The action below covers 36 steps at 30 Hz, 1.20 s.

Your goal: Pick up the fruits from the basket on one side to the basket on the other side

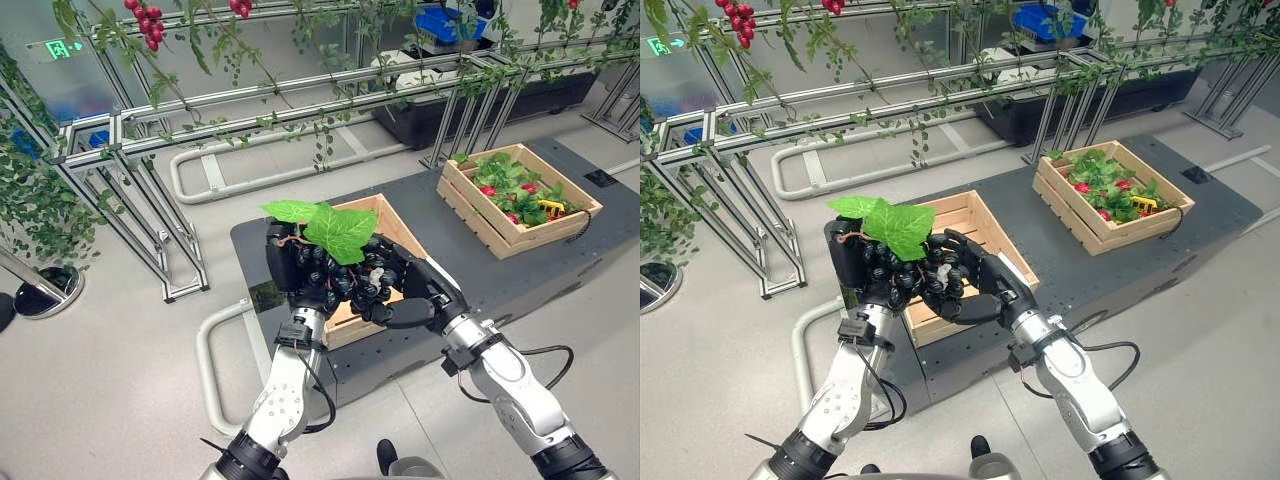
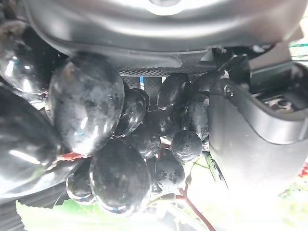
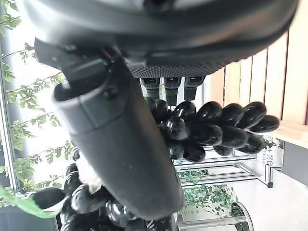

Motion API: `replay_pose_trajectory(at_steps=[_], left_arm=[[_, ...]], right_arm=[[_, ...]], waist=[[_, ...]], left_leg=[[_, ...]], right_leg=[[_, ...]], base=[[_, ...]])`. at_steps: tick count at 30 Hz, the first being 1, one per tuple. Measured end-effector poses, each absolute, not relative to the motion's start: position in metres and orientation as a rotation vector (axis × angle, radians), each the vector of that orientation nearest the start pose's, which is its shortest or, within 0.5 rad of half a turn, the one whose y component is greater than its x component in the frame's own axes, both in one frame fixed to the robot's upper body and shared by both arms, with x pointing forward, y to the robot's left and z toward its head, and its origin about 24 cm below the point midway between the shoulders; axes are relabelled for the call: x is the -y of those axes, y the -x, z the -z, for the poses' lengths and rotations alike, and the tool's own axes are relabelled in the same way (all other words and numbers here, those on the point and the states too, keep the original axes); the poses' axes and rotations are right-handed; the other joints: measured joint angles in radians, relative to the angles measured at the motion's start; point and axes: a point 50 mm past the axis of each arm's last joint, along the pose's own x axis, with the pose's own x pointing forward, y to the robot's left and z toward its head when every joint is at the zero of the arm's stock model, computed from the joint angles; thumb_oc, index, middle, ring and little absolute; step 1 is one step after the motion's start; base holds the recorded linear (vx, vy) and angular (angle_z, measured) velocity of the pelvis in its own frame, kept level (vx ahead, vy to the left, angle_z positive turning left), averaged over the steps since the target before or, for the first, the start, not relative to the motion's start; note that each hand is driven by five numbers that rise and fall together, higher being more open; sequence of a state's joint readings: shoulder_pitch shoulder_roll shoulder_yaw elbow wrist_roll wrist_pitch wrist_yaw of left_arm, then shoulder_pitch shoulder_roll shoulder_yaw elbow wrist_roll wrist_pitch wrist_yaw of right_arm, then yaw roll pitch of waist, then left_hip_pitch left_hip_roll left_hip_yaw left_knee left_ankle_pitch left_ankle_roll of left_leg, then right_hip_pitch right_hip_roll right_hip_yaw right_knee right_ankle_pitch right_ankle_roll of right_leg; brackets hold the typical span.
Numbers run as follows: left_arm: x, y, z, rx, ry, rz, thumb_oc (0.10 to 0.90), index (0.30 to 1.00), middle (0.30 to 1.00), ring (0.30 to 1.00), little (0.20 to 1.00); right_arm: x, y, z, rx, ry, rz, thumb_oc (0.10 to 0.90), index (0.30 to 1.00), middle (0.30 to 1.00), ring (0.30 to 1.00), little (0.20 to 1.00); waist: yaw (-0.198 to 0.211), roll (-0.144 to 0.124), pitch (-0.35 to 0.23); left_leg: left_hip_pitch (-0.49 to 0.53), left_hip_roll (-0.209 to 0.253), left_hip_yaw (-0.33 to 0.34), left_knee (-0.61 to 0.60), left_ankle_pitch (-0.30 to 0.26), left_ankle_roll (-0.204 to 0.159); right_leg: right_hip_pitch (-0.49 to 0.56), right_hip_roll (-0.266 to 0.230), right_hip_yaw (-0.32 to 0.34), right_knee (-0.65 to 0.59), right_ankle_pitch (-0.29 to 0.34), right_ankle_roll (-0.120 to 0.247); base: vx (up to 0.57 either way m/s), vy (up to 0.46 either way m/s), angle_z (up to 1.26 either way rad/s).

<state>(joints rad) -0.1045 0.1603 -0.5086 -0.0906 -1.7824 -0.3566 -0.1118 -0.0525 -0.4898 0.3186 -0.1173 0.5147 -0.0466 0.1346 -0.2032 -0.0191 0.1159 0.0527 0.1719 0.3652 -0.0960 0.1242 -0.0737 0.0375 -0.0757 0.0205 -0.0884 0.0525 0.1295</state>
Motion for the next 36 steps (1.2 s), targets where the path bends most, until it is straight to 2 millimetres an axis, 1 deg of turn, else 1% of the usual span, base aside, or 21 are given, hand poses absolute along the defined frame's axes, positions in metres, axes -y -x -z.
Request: replay_pose_trajectory(at_steps=[7, 8, 9, 17, 20, 24, 26, 30, 31, 32, 33, 34, 36], left_arm=[[-0.078, -0.25, -0.074, -0.005, 1.632, 0.335, 0.4, 0.3, 0.3, 0.3, 0.3], [-0.078, -0.25, -0.074, -0.004, 1.632, 0.341, 0.4, 0.3, 0.3, 0.3, 0.3], [-0.078, -0.25, -0.075, 0.0, 1.633, 0.348, 0.4, 0.3, 0.3, 0.3, 0.3], [-0.074, -0.248, -0.075, -0.001, 1.632, 0.373, 0.4, 0.3, 0.3, 0.3, 0.3], [-0.069, -0.246, -0.074, -0.029, 1.629, 0.395, 0.4, 0.3, 0.3, 0.3, 0.3], [-0.068, -0.245, -0.074, -0.032, 1.627, 0.398, 0.4, 0.3, 0.3, 0.3, 0.3], [-0.065, -0.244, -0.074, -0.037, 1.607, 0.411, 0.4, 0.3, 0.3, 0.3, 0.3], [-0.068, -0.245, -0.075, -0.012, 1.515, 0.398, 0.4, 0.3, 0.3, 0.3, 0.3], [-0.069, -0.245, -0.075, -0.009, 1.479, 0.388, 0.455, 0.382, 0.382, 0.382, 0.382], [-0.07, -0.245, -0.075, -0.008, 1.458, 0.386, 0.455, 0.382, 0.382, 0.382, 0.382], [-0.071, -0.245, -0.075, -0.007, 1.427, 0.382, 0.722, 0.782, 0.782, 0.782, 0.782], [-0.074, -0.245, -0.074, -0.007, 1.387, 0.378, 0.8, 0.9, 0.9, 0.9, 0.9], [-0.076, -0.245, -0.074, -0.008, 1.344, 0.367, 0.8, 0.9, 0.9, 0.9, 0.9]], right_arm=[[0.144, -0.248, -0.072, 0.051, -0.058, -0.481, 0.8, 0.9, 0.9, 0.9, 0.9], [0.143, -0.248, -0.072, 0.052, -0.062, -0.482, 0.519, 0.479, 0.479, 0.479, 0.479], [0.142, -0.248, -0.071, 0.051, -0.067, -0.484, 0.4, 0.3, 0.3, 0.3, 0.3], [0.142, -0.248, -0.062, 0.008, -0.064, -0.482, 0.4, 0.3, 0.3, 0.3, 0.3], [0.144, -0.249, -0.061, 0.004, -0.064, -0.443, 0.4, 0.3, 0.3, 0.3, 0.3], [0.143, -0.249, -0.061, 0.002, -0.068, -0.429, 0.4, 0.3, 0.3, 0.3, 0.3], [0.144, -0.25, -0.061, 0.001, -0.071, -0.409, 0.4, 0.3, 0.3, 0.3, 0.3], [0.144, -0.25, -0.06, 0.0, -0.08, -0.383, 0.4, 0.3, 0.3, 0.3, 0.3], [0.143, -0.25, -0.06, 0.0, -0.086, -0.371, 0.4, 0.3, 0.3, 0.3, 0.3], [0.143, -0.25, -0.06, 0.0, -0.09, -0.366, 0.4, 0.3, 0.3, 0.3, 0.3], [0.142, -0.25, -0.059, -0.001, -0.098, -0.357, 0.4, 0.3, 0.3, 0.3, 0.3], [0.142, -0.249, -0.058, -0.004, -0.107, -0.347, 0.4, 0.3, 0.3, 0.3, 0.3], [0.143, -0.248, -0.057, -0.008, -0.12, -0.332, 0.4, 0.3, 0.3, 0.3, 0.3]], waist=[[0.001, 0.0, 0.0], [0.001, 0.0, 0.0], [0.001, 0.0, 0.0], [0.001, 0.0, 0.0], [0.002, 0.0, 0.0], [0.0, 0.0, 0.0], [0.002, 0.0, 0.0], [0.001, 0.0, 0.0], [0.001, 0.0, 0.0], [0.001, 0.0, 0.0], [0.002, 0.0, 0.0], [0.003, 0.0, 0.0], [0.004, 0.0, 0.0]], left_leg=[[0.0, 0.0, 0.0, 0.0, 0.0, 0.0], [0.0, 0.0, 0.0, 0.0, 0.0, 0.0], [0.0, 0.0, 0.0, 0.0, 0.0, 0.0], [0.0, 0.0, 0.0, 0.0, 0.0, 0.0], [0.0, 0.0, 0.0, 0.0, 0.0, 0.0], [0.0, 0.0, 0.001, 0.0, 0.0, 0.0], [0.0, 0.0, 0.0, 0.0, 0.0, 0.0], [0.0, 0.0, 0.0, 0.0, 0.0, 0.0], [0.0, 0.0, 0.0, 0.0, 0.0, 0.0], [0.0, 0.001, 0.001, 0.0, 0.0, 0.0], [0.0, 0.0, 0.001, 0.0, 0.0, 0.0], [0.0, 0.001, 0.001, 0.0, 0.0, 0.0], [0.0, 0.001, 0.001, 0.0, 0.0, 0.0]], right_leg=[[0.0, 0.0, 0.0, 0.0, 0.0, 0.0], [0.0, 0.0, 0.0, 0.0, 0.0, 0.0], [0.0, 0.0, 0.0, 0.0, 0.0, 0.0], [0.0, 0.0, 0.0, 0.0, 0.0, 0.0], [0.0, 0.0, 0.0, 0.0, 0.0, 0.0], [-0.001, 0.0, 0.0, 0.0, 0.0, 0.0], [-0.001, 0.0, 0.001, 0.0, 0.0, 0.0], [-0.001, 0.0, 0.001, 0.0, 0.0, 0.0], [-0.001, 0.001, 0.0, 0.0, 0.0, 0.0], [-0.001, 0.001, 0.0, 0.0, 0.0, 0.0], [-0.001, 0.001, 0.0, 0.0, 0.0, 0.0], [-0.001, 0.001, 0.0, 0.0, 0.0, 0.0], [-0.002, 0.001, 0.0, 0.0, -0.001, -0.001]], base=[[0.0, 0.0, 0.0], [0.0, 0.0, 0.0], [0.0, 0.0, 0.0], [0.0, 0.0, 0.0], [0.0, 0.0, 0.0], [0.0, 0.0, 0.0], [0.0, 0.0, 0.0], [0.0, 0.0, 0.0], [0.0, 0.0, 0.0], [-0.03, -0.041, 0.0], [-0.02, -0.042, 0.0], [-0.03, -0.047, 0.0], [-0.03, -0.04, 0.0]])
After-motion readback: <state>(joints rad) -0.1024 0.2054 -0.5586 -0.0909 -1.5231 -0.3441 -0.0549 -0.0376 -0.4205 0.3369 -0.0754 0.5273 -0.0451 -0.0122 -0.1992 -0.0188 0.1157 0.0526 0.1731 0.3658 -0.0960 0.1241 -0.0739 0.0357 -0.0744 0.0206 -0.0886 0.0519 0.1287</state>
